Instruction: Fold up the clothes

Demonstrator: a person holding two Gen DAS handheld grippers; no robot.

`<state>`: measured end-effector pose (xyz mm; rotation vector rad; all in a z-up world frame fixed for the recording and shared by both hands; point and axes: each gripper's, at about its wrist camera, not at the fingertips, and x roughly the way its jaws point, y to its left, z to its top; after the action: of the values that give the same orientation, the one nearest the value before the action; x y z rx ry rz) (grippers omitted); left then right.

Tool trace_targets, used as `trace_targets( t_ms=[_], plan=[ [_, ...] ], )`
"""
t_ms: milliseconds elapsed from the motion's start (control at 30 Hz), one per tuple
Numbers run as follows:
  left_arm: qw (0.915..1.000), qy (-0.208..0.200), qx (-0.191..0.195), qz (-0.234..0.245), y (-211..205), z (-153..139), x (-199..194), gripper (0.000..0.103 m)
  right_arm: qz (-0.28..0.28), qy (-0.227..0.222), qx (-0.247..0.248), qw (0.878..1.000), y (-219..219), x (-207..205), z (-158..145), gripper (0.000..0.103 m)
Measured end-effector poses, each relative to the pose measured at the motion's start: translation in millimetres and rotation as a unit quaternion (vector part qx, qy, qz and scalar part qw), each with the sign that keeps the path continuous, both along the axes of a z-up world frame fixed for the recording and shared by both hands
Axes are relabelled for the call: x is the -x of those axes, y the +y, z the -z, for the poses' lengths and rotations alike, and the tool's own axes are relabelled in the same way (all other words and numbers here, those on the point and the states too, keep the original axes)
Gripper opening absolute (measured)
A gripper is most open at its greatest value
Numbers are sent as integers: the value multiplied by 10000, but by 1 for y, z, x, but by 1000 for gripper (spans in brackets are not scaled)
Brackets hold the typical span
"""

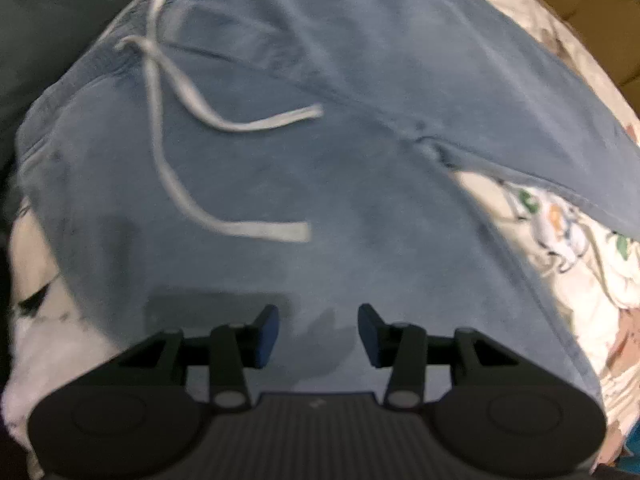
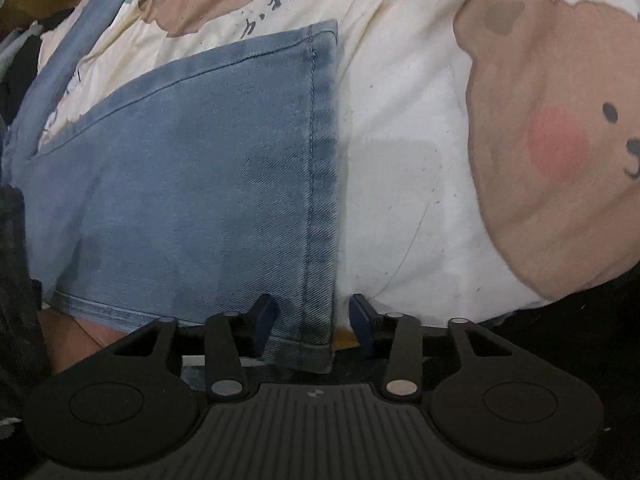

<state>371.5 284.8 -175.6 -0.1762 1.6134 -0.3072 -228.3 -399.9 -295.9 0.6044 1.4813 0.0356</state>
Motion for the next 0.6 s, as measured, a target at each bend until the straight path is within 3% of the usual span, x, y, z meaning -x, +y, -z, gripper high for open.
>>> trace_targets(
  t_ms=[100, 200, 300, 367, 467, 500, 600],
  plan=[
    [9998, 46, -134, -154, 15, 8, 8, 47, 196, 252, -229, 9992, -3, 4, 7, 53],
    [9992, 89, -214, -332, 64, 24, 35, 47, 363, 281, -361, 9983, -3, 7, 9, 52],
    [9986, 116, -281, -427, 80, 24, 69, 47, 529, 422, -568, 9961, -5, 11, 13, 27],
    [9980, 116, -359, -504, 95, 39, 67, 47, 578, 426, -608, 9956, -7, 13, 12, 24],
    [9956, 8, -484, -801, 104, 37, 62, 47, 766, 450, -769, 9931, -10, 15, 8, 23],
    [9943, -47, -515, -932, 101, 23, 67, 47, 852, 469, -799, 9920, -12, 14, 9, 24],
    [9891, -160, -584, -1345, 79, 70, 79, 47, 1000, 518, -817, 9903, -12, 14, 16, 31]
  ],
)
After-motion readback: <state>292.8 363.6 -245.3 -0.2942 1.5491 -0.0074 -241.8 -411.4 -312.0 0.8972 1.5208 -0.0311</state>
